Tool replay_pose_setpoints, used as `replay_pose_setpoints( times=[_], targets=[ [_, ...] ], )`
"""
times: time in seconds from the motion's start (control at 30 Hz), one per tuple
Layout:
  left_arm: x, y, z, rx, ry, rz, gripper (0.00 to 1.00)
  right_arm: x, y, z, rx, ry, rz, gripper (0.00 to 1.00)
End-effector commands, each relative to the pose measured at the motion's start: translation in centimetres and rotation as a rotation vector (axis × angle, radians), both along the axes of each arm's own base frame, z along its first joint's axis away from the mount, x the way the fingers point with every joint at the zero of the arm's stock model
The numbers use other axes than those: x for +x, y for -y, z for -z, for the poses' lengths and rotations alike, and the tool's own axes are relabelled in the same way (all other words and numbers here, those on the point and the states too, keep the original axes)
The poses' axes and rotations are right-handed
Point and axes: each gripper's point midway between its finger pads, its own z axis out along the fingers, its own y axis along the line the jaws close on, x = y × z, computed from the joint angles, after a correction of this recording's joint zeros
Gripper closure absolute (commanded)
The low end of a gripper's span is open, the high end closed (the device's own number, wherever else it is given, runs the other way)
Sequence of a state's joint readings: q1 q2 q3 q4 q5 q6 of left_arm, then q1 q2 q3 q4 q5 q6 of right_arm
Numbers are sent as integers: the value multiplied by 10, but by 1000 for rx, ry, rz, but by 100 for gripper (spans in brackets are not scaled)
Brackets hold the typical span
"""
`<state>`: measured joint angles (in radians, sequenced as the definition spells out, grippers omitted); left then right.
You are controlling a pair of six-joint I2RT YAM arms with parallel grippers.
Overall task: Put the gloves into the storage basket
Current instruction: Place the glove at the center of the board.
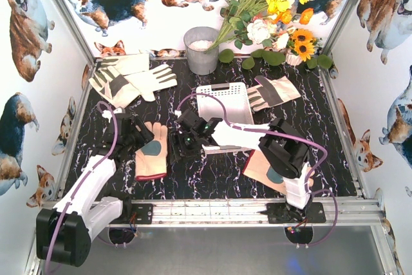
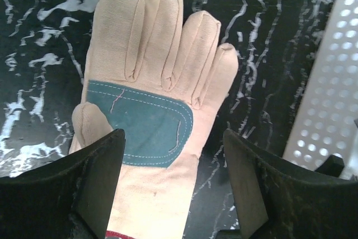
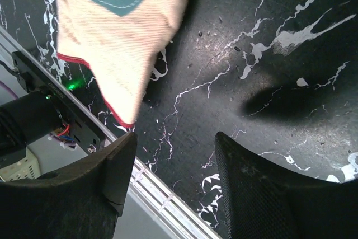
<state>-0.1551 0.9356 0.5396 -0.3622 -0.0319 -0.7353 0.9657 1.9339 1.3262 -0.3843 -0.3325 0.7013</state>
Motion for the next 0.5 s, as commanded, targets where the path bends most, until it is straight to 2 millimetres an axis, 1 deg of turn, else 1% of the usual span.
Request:
replay_pose_setpoints(
  times=[0.0,0.07,0.17,0.27,0.37,0.47],
  targets=[
    [-5,-20,10,79,-52,-56,35,8,-23,-12,77,11,-14,42],
    [-3,-17,10,62,-42,-47,36,8,-26,-11,84,6,-21,42],
    [2,-9,1,31,4,-13,36,8,-30,-11,94,-1,-35,42],
    [2,-7,-10,25,27,7,36,6,-34,-13,108,-7,-45,40],
    [3,-9,-30,39,61,7,34,3,-39,-16,134,-19,-52,39],
    [0,-20,-43,82,66,-25,33,0,-46,-16,158,-44,-54,38]
  ],
)
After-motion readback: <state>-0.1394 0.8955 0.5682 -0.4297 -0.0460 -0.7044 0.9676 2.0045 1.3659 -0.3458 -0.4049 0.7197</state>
